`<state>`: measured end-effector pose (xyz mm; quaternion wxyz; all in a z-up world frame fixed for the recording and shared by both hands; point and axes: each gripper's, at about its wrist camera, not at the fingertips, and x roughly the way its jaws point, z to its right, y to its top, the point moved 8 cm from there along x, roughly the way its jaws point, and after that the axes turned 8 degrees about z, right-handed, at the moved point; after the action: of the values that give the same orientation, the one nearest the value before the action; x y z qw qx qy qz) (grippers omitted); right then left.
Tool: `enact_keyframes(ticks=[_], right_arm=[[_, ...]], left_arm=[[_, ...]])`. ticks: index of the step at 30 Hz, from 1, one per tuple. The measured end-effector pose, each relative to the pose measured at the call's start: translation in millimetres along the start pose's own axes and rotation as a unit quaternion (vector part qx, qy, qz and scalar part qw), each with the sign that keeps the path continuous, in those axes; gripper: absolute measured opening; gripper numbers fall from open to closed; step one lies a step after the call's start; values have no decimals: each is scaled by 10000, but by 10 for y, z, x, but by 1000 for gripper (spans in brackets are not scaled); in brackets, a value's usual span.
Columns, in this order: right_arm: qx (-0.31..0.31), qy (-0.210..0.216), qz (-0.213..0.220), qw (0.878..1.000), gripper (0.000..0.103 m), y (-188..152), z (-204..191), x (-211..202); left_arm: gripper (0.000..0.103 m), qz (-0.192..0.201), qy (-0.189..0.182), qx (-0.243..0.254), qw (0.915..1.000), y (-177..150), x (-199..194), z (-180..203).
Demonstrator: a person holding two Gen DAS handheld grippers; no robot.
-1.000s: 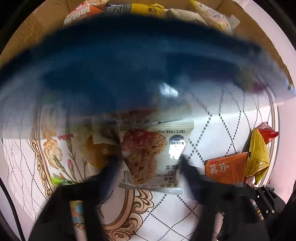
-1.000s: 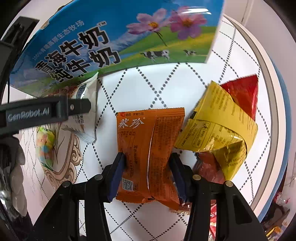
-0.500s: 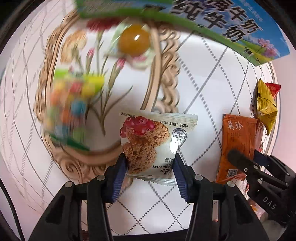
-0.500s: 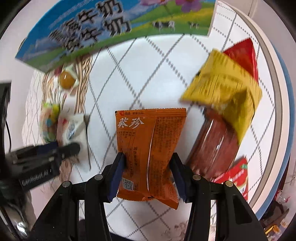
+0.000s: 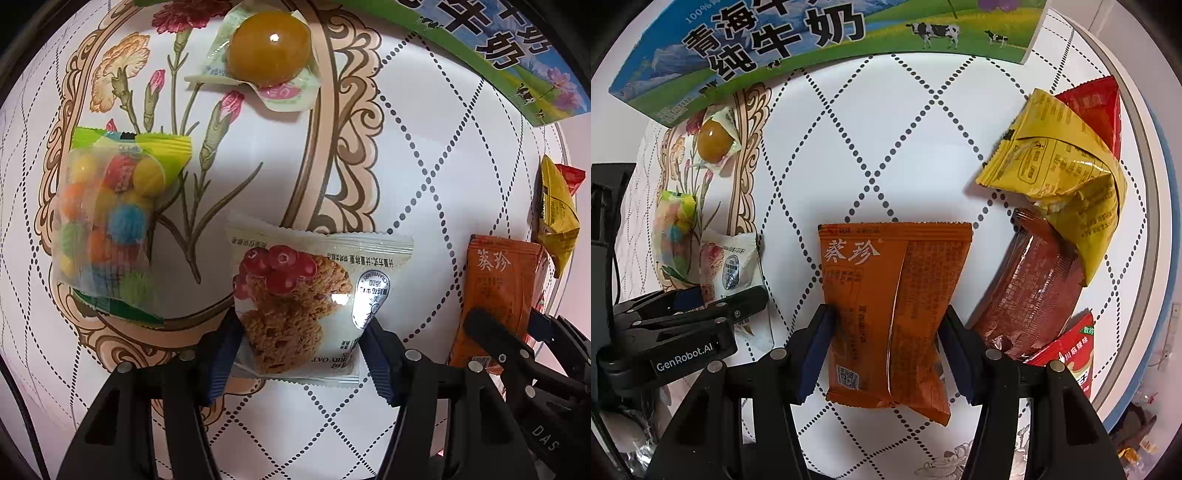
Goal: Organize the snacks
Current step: 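Grasp the oat cookie packet with left tool while right tool grasps orange packet, then carry both packets into the box, release them, and withdraw both tools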
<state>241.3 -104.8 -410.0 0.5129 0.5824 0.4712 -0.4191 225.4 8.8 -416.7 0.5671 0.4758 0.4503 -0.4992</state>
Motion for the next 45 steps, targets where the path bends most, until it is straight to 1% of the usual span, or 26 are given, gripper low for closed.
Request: enact_keyframes(ticks=[3,4,5,7,10,13,17,21,23,24,26,27,29,31,32,33,36,38,39,41,42,45], right_arm=[[-64,-82,35,9999,60,4,-29,41],[-157,-131,94,9997,59,5,-47,53],[-237,-177,147,9995,58,-9,-28,53],[-252,-162,216,9993,55,-26,-40,36],[-94,63,347,9993,50,-29,-59,-78],[96,339,445,9984,49,-31,-18,-235],[232,695,665,9951,48,79,-46,-511],[231,1026,978,9896,48,332,-112,-921],[167,1148,1183,9862,48,524,-139,-1162],[166,1219,1300,9839,48,636,-123,-1285],[122,1350,1471,9798,48,896,-123,-1504],[106,1398,1575,9775,48,1027,-101,-1628],[-2,1367,1749,9750,48,1319,-35,-1817],[-75,1256,1908,9735,48,1657,28,-1917],[-100,1206,1917,9740,48,1766,22,-1912],[-78,1162,1912,9746,48,1944,63,-1890],[-101,1113,1771,9778,48,2289,162,-1792],[-143,1046,1625,9811,48,2481,212,-1659],[-134,1002,1562,9825,48,2552,248,-1584],[-219,935,1376,9858,48,2668,276,-1393],[-222,912,1323,9868,48,2621,288,-1353],[-293,939,1028,9898,48,2672,298,-1128]], left_arm=[[58,82,93,5,9999,-32,-30,88],[54,100,121,20,9999,94,-58,102],[50,123,119,30,9998,84,-90,107],[49,156,116,23,9998,56,-173,161],[49,192,-47,-40,9998,32,-281,198],[49,276,-183,-90,9994,25,-420,240],[49,477,-473,-141,9976,81,-753,351],[49,846,-748,-141,9935,360,-1272,505],[49,1050,-916,-110,9902,582,-1538,597],[49,1153,-1028,-99,9879,735,-1696,670],[49,1289,-1141,-87,9850,999,-1848,739],[49,1397,-1144,-54,9835,1181,-1956,816],[49,1482,-1142,-28,9823,1433,-2065,827],[49,1460,-1121,-100,9829,1757,-2050,871],[49,1407,-1106,-146,9837,1879,-2014,864],[49,1323,-1111,-207,9847,1986,-1967,852],[49,1033,-997,-395,9889,2353,-1694,876],[49,837,-952,-492,9907,2522,-1502,888],[49,722,-935,-580,9913,2564,-1418,884],[49,516,-1019,-723,9908,2577,-1291,895],[49,401,-1049,-810,9904,2592,-1214,888],[49,166,-1121,-922,9893,2580,-1062,887]])
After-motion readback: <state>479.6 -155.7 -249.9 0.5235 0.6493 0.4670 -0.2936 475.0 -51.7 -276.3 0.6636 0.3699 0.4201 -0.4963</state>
